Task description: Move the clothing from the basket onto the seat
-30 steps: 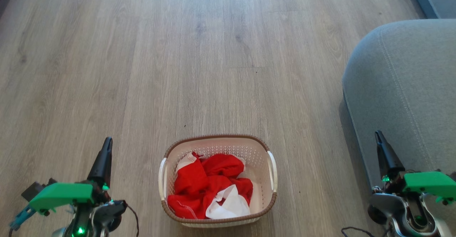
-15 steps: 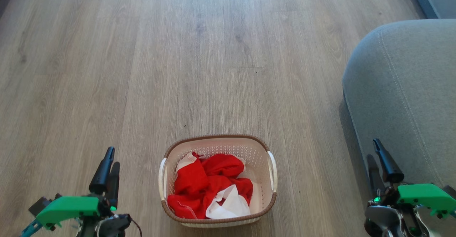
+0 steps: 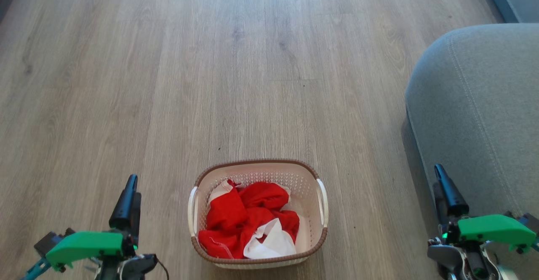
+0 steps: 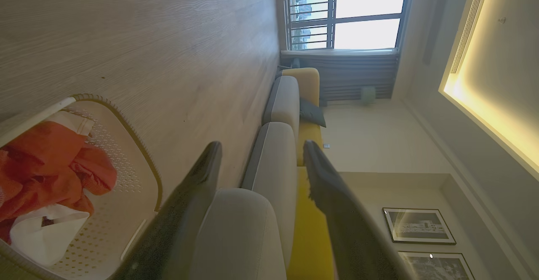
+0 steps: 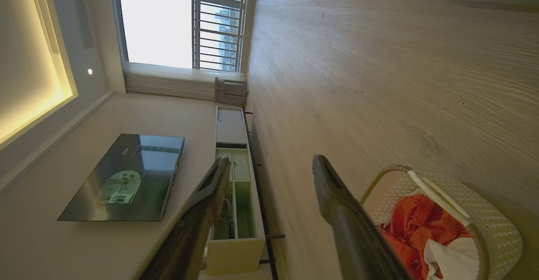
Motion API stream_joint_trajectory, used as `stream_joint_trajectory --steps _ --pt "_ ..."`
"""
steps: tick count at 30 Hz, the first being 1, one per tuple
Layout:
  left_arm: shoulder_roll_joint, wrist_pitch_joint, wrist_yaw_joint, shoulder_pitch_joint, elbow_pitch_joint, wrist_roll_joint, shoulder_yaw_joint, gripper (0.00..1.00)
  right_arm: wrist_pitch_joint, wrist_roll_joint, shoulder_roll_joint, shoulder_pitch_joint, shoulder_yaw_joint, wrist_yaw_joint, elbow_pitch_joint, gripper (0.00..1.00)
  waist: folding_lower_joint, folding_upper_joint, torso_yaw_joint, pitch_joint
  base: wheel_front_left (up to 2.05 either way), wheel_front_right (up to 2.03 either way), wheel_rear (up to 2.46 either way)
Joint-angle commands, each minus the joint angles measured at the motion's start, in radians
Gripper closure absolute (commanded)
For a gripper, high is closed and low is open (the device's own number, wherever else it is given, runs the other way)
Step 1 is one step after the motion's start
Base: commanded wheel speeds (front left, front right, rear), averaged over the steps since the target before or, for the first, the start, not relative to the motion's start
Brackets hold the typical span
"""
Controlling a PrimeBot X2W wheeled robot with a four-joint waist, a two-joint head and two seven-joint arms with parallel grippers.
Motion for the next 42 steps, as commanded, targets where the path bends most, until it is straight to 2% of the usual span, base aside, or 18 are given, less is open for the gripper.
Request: stream_joint_trajectory --steps 1,12,24,42 --pt "0.007 -0.013 -0.001 -0.049 -0.027 0.022 0.002 0.00 -0.010 -0.032 -0.015 -0.054 0.007 0.002 -0.033 0.00 0.0000 0.0000 0.000 0.000 0.00 0.00 0.00" --pt "0.008 -0.046 0.022 -0.052 -0.045 0.202 -0.015 0.00 -0.043 -0.273 -0.023 -0.066 0.037 0.003 -0.054 0.00 0.0000 0.0000 0.003 0.000 0.00 0.00 0.00" --pt "0.008 -0.078 0.047 -0.055 -0.063 0.409 -0.045 0.00 -0.075 -0.441 -0.033 -0.081 0.073 0.003 -0.061 0.00 0.0000 0.0000 0.008 0.003 0.00 0.00 0.00" --pt "0.010 -0.131 0.053 -0.053 -0.086 0.665 -0.062 0.00 -0.128 -0.660 -0.047 -0.097 0.133 0.004 -0.050 0.00 0.0000 0.0000 0.008 -0.002 0.00 0.00 0.00"
